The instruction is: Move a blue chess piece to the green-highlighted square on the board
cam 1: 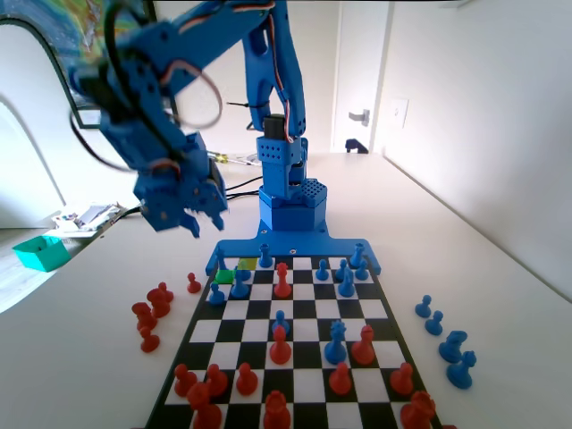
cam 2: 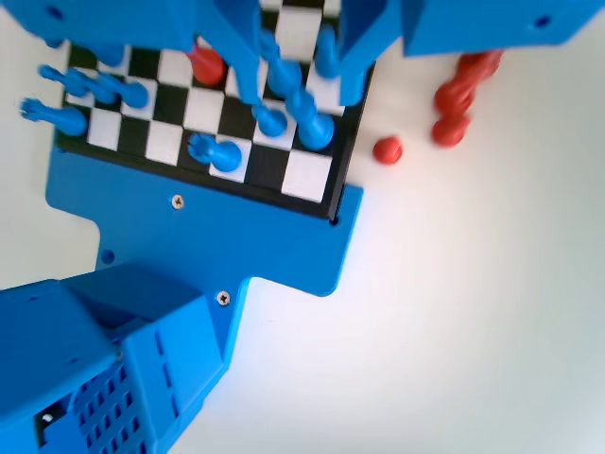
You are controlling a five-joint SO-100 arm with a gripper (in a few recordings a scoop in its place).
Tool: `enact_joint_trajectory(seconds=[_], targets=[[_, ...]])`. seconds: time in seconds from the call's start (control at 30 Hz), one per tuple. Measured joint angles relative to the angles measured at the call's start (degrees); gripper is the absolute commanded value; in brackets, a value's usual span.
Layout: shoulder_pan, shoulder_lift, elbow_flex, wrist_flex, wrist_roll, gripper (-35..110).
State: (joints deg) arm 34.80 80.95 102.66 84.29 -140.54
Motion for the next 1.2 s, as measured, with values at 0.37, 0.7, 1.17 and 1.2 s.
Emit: enact_joint_trajectory(seconds=[0.37, 0.7, 1.17, 1.2], targets=[[-6.9, 8.5, -2.3, 4.3, 8.5, 2], [-8.3, 7.6, -5.0, -9.2, 24.2, 1], [-7.1, -2.4, -4.1, -25.0, 30.2, 1], [-7.2, -3.1, -4.0, -25.5, 30.2, 1]])
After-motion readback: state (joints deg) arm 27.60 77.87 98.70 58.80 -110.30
